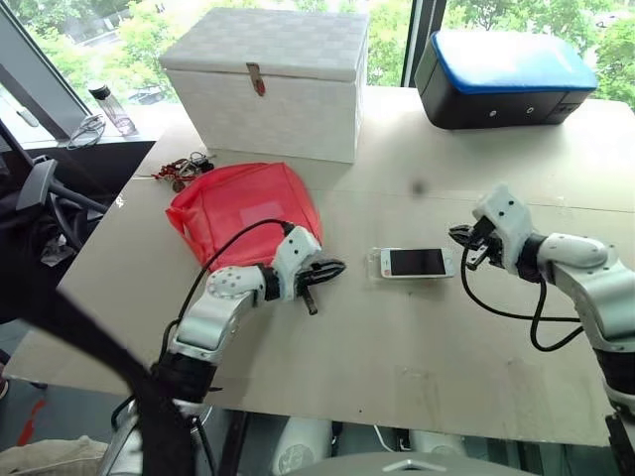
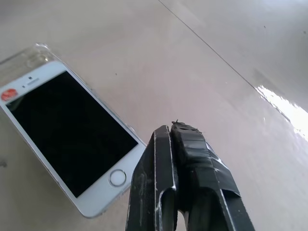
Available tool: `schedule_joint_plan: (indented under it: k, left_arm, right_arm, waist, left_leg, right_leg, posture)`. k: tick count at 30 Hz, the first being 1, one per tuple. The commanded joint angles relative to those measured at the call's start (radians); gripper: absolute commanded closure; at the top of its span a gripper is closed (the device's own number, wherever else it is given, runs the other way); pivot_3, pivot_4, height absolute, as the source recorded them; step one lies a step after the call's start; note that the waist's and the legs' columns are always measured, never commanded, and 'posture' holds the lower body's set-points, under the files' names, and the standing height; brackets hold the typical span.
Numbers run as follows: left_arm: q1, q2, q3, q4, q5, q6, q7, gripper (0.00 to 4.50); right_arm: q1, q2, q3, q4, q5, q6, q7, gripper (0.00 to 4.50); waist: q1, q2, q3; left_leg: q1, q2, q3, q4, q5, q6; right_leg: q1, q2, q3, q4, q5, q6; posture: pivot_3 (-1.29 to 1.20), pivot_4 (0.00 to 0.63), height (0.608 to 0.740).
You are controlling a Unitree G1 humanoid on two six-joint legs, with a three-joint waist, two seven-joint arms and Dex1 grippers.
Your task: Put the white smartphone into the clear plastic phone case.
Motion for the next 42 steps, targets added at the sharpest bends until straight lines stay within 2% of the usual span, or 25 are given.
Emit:
schedule_joint_plan:
  k: [1,8,16,24,32,42]
  left_arm:
    - [-0.035,-0.012,-0.019,0.014,0.018,-0.013,-0.028,4.43]
    - [-0.059,-0.038,-0.052,0.007,0.046,0.012,-0.036,4.43]
    - [-0.109,-0.082,-0.092,0.02,0.084,0.045,-0.03,4.43]
    - [-0.151,-0.104,-0.105,0.044,0.102,0.075,-0.039,4.43]
    - [-0.158,-0.112,-0.105,0.062,0.103,0.063,-0.036,4.43]
    - [-0.153,-0.108,-0.1,0.068,0.107,0.051,-0.036,4.43]
  right_arm:
    - [0.008,-0.018,-0.009,-0.09,-0.003,0.046,-0.038,4.5]
    - [0.079,-0.081,0.018,-0.174,-0.02,0.111,-0.064,4.5]
    - [0.105,-0.115,0.039,-0.182,-0.015,0.125,-0.054,4.5]
    - [0.053,-0.131,0.167,-0.152,-0.047,0.099,-0.037,4.5]
    - [0.008,-0.097,0.235,-0.127,-0.056,0.041,-0.008,4.5]
    - [-0.003,-0.04,0.245,-0.124,-0.036,0.007,0.023,4.5]
  waist:
    - [0.0,0.0,0.0]
    - [0.004,0.0,0.0]
    - [0.004,0.0,0.0]
    - [0.002,0.0,0.0]
    - [0.003,-0.001,0.0]
    - [-0.004,-0.001,0.0]
  left_leg:
    - [0.0,0.0,0.0,0.0,0.0,0.0]
    - [0.0,0.0,0.0,0.003,0.0,0.0]
    - [0.0,0.0,-0.001,0.008,-0.003,0.005]
    - [0.0,0.0,-0.001,0.01,-0.003,0.005]
    - [0.0,0.0,-0.002,0.01,-0.002,0.004]
    - [0.002,0.001,-0.002,0.011,-0.003,0.005]
  right_leg:
    - [0.0,0.0,0.0,0.0,0.0,0.0]
    - [0.001,0.001,-0.001,0.0,0.0,0.001]
    - [0.003,0.002,-0.002,0.002,0.0,0.001]
    - [0.004,0.006,-0.002,0.003,0.0,0.001]
    - [0.004,0.006,-0.002,0.003,0.0,0.001]
    - [0.004,0.006,-0.002,0.008,0.0,0.001]
  posture:
    - [0.0,0.15,0.74]
    - [0.0,0.15,0.74]
    - [0.0,0.15,0.74]
    - [0.0,0.15,0.74]
    - [0.0,0.15,0.74]
    - [0.0,0.15,0.74]
